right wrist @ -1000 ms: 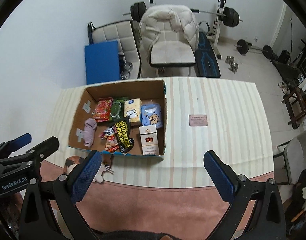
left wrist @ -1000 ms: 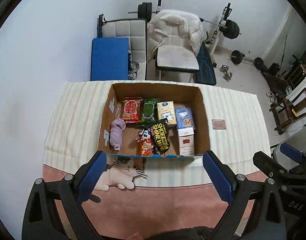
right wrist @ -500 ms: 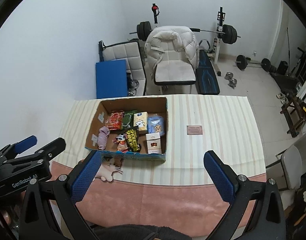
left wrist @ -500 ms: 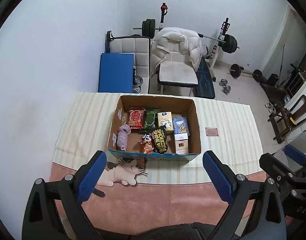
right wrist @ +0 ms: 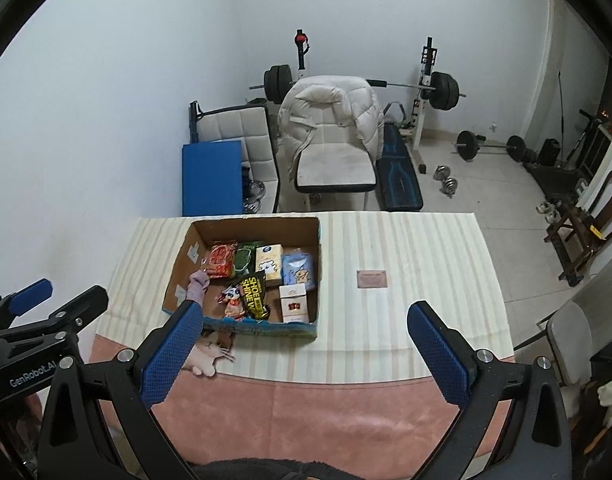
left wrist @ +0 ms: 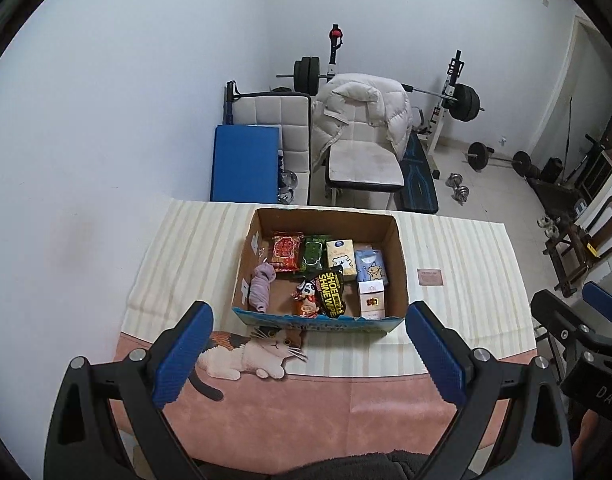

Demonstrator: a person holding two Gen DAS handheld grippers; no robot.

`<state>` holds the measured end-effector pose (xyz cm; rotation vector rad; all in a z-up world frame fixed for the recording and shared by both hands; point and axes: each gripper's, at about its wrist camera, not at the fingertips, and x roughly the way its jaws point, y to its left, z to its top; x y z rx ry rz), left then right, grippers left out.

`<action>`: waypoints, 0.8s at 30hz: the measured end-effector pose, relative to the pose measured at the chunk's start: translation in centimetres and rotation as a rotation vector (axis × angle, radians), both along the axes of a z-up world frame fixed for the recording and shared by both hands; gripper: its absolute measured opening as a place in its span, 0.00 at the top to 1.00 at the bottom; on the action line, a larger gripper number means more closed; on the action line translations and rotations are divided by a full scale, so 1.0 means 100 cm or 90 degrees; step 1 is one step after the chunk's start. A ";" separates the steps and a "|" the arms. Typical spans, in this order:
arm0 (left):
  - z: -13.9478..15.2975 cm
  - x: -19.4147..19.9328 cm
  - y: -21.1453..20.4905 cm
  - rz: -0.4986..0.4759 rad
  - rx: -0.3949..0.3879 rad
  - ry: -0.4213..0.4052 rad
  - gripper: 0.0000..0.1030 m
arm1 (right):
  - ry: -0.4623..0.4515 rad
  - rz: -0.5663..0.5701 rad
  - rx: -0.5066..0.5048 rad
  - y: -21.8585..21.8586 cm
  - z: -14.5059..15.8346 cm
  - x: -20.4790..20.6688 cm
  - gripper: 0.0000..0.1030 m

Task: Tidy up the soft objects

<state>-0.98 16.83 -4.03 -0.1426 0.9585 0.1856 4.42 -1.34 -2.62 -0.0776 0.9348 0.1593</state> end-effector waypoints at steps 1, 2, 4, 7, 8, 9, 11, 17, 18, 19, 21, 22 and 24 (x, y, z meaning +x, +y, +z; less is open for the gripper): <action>0.000 0.000 0.001 0.001 0.001 0.000 0.04 | -0.001 -0.001 -0.001 0.000 0.001 0.000 0.00; 0.000 0.000 0.001 0.002 0.001 0.001 0.04 | -0.002 -0.002 -0.001 0.000 0.002 0.000 0.00; 0.000 -0.001 0.001 0.001 0.002 0.001 0.04 | -0.004 -0.003 -0.005 0.000 0.001 0.000 0.00; 0.000 -0.001 0.001 0.001 0.001 0.001 0.04 | -0.006 -0.005 -0.006 0.000 0.002 0.001 0.00; 0.000 -0.001 0.001 0.001 0.000 0.001 0.04 | -0.007 -0.006 -0.008 0.000 0.002 0.001 0.00; 0.000 -0.001 0.001 0.000 -0.001 0.002 0.04 | -0.007 -0.006 -0.009 -0.001 0.002 0.001 0.00; -0.001 -0.001 0.002 -0.001 -0.001 0.003 0.04 | -0.008 -0.008 -0.010 -0.001 0.003 0.001 0.00; -0.002 0.000 0.002 -0.004 0.000 0.004 0.04 | -0.007 -0.016 -0.011 -0.004 0.004 0.001 0.00; -0.003 0.000 0.002 -0.005 0.002 0.005 0.04 | -0.008 -0.015 -0.012 -0.005 0.004 0.001 0.00; -0.004 0.001 0.002 -0.007 0.002 0.006 0.04 | -0.009 -0.017 -0.013 -0.006 0.004 0.001 0.00; -0.005 0.002 0.001 -0.010 0.004 0.005 0.04 | -0.011 -0.022 -0.013 -0.008 0.005 0.001 0.00; -0.005 0.002 0.000 -0.011 0.006 0.005 0.04 | -0.011 -0.025 -0.013 -0.009 0.005 0.001 0.00; -0.005 0.002 0.001 -0.012 0.006 0.005 0.04 | -0.012 -0.028 -0.016 -0.010 0.006 0.001 0.00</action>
